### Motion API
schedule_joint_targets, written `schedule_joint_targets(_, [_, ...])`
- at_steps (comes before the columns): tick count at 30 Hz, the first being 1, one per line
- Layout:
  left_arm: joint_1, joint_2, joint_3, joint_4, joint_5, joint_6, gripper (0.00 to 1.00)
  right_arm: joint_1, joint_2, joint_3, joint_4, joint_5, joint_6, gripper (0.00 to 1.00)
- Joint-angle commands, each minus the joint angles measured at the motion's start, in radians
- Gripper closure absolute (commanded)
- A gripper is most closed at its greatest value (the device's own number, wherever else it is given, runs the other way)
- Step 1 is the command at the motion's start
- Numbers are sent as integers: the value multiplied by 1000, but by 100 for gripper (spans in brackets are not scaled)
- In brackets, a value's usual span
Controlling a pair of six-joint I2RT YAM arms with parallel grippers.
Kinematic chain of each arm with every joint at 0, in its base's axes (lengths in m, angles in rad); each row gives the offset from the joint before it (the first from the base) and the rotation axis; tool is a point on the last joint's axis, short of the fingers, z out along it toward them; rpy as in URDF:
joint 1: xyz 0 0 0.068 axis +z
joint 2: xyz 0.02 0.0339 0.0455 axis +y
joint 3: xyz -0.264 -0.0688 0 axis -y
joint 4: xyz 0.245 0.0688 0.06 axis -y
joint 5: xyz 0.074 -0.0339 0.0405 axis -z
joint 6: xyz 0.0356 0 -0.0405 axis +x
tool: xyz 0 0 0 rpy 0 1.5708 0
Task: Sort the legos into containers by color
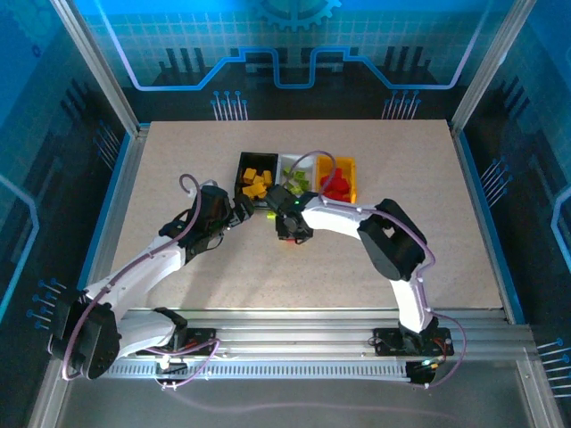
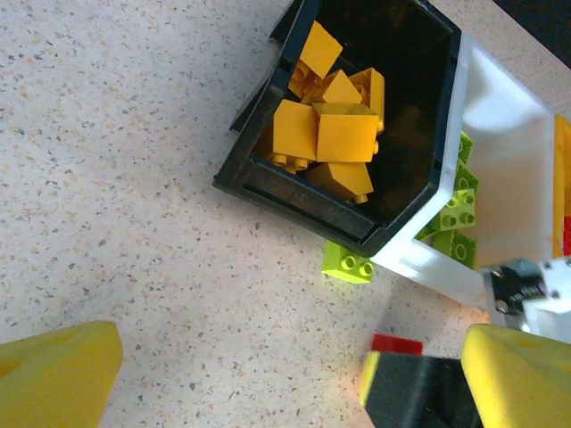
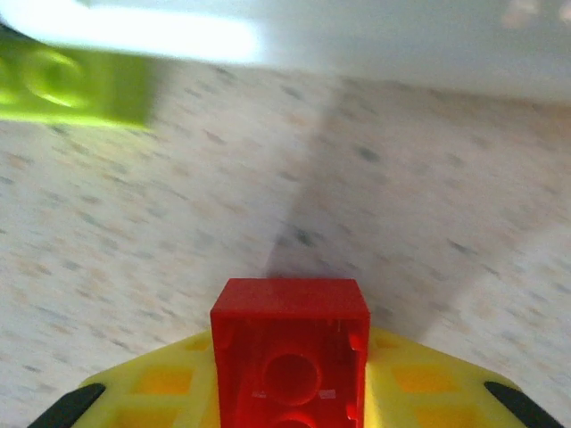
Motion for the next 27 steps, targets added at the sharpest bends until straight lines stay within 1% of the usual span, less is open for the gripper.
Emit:
schedule_joint_targets(1, [5, -20, 27, 0, -38, 17, 1, -39, -139, -108, 7, 40, -36, 69])
schedule_joint_targets(5, [4, -18, 23, 8, -20, 45, 1, -104, -315, -204, 6, 52, -97, 70])
schedule_joint_targets(7, [4, -13, 17, 14, -5, 58, 1, -148, -387, -214, -6, 61, -155, 69])
schedule_joint_targets(9, [5, -2, 15, 12, 9, 64, 1, -198, -412, -189, -30, 65, -196, 69])
schedule_joint_targets(11, [4, 9, 6, 25, 32, 72, 1, -249, -405, -152, -40, 42, -224, 68])
schedule_joint_targets(14, [4, 26, 0, 34, 60, 74, 1, -312, -343, -81, -39, 22, -247, 67])
schedule_joint_targets(16, [3, 32, 3, 26, 65, 71, 1, -347, -266, -10, -57, 13, -258, 66])
schedule_joint_targets(20, [4, 19, 3, 6, 68, 69, 1, -387, -143, 113, -95, 23, -267, 63])
schedule_joint_targets(21, [4, 14, 3, -1, 70, 70, 1, -394, -119, 141, -103, 22, -267, 61])
schedule_joint_targets(22, [3, 7, 3, -8, 72, 70, 1, -400, -101, 166, -108, 18, -271, 56])
schedule_joint_targets(24, [3, -4, 2, -23, 75, 74, 1, -402, -88, 204, -116, 9, -283, 36])
schedule_joint_targets(25, [4, -11, 4, -34, 74, 71, 1, -401, -93, 217, -118, 8, -287, 30])
schedule_joint_targets(27, [3, -31, 2, -52, 71, 70, 1, -389, -121, 218, -108, 7, -293, 25])
